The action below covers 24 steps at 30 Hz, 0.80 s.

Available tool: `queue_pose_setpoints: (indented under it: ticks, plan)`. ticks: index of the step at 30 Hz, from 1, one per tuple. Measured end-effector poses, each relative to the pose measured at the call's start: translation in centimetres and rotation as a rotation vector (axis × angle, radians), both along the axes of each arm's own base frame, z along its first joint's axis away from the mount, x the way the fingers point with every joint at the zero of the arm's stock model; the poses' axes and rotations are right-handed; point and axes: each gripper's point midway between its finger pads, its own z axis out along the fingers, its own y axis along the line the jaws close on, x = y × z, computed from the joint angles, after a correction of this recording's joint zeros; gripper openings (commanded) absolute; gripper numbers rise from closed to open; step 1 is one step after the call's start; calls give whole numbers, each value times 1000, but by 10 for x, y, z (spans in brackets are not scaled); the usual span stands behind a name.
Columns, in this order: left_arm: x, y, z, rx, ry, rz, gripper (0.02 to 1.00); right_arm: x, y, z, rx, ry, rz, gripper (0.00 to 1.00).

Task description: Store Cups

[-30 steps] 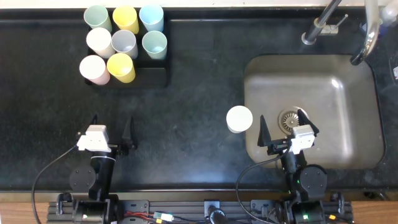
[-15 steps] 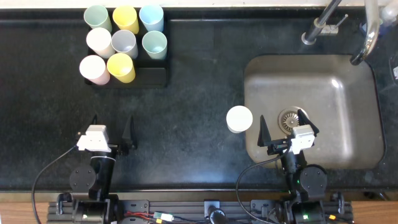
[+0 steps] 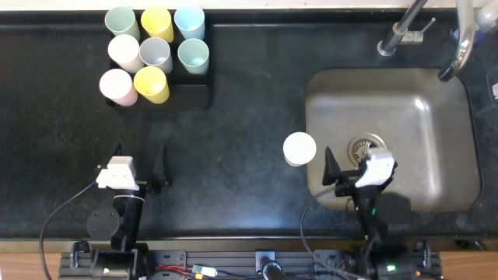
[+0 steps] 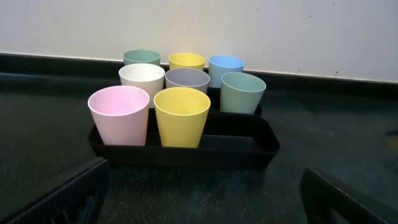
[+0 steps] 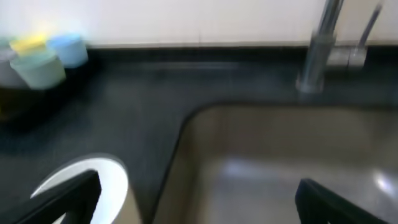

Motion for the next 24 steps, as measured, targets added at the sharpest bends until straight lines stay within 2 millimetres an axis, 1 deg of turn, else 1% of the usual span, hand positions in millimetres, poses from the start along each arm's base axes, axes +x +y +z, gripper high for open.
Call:
queue_pose_setpoints:
  ticks: [1, 4, 6, 8, 9, 10, 12, 16, 18, 21, 24]
  plan:
    - [0, 0, 0, 0, 0, 0, 1000, -1, 0, 9, -2, 61, 0, 998]
    - [0, 0, 0, 0, 0, 0, 1000, 1, 7, 54, 6, 206, 28, 993]
    - [0, 0, 0, 0, 0, -1, 1000, 2, 14, 79, 17, 311, 60, 996]
    - [0, 0, 0, -1, 0, -2, 1000, 4, 20, 92, 27, 419, 86, 998]
    - [0, -1, 0, -1, 0, -3, 1000, 5, 22, 93, 26, 480, 96, 998]
    - [0, -1, 0, -1, 0, -3, 1000, 5, 25, 90, 23, 547, 108, 996]
    - [0, -1, 0, -1, 0, -3, 1000, 5, 29, 74, 8, 704, 137, 998]
    - [0, -1, 0, -1, 0, -3, 1000, -4, 33, 24, -9, 1030, 173, 998]
    - [0, -1, 0, -1, 0, -3, 1000, -6, 35, 2, -10, 1152, 179, 998]
    - [0, -1, 0, -1, 0, -3, 1000, -5, 35, -19, -13, 1254, 183, 998]
    - [0, -1, 0, -1, 0, -3, 1000, -1, 35, -33, -20, 1300, 181, 996]
